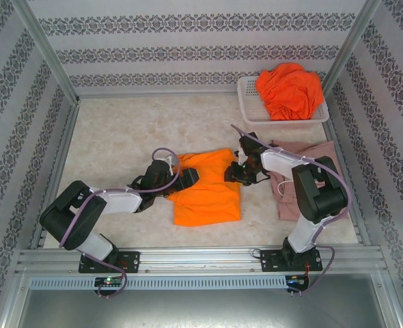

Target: Fold and stack the shorts

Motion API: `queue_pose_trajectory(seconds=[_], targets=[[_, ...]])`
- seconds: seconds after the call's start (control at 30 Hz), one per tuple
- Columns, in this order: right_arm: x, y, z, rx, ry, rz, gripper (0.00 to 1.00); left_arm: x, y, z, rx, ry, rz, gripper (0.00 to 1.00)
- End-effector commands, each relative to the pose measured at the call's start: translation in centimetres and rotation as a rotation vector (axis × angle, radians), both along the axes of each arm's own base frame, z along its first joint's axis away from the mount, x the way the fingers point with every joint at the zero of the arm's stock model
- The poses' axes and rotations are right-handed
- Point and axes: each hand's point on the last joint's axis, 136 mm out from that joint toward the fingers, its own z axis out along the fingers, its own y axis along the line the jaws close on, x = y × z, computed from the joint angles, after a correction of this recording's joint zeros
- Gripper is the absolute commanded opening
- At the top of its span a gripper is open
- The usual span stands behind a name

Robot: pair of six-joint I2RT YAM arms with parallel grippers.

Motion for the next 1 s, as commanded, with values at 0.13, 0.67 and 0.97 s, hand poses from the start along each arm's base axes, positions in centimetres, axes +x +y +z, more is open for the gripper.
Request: queue_pose_trajectory(seconds=[0.13,0.67,0.97], targets=[[0.9,-4.2,4.8,-0.256,-0.124,-0.015,0.0,0.2,1.6,4.2,0.052,-0.138,0.039,1.0],[-0.9,-18.7,20.9,-0.766,-0.325,-0.028,0.0,0.8,0.8,7.6,-0.011,-0.267,0.011,1.0],[-0.3,-21.4,23.7,-0.859,-0.3,-0.032,0.0,0.5,1.2,7.5,-0.005,-0.267,0.015,1.0]])
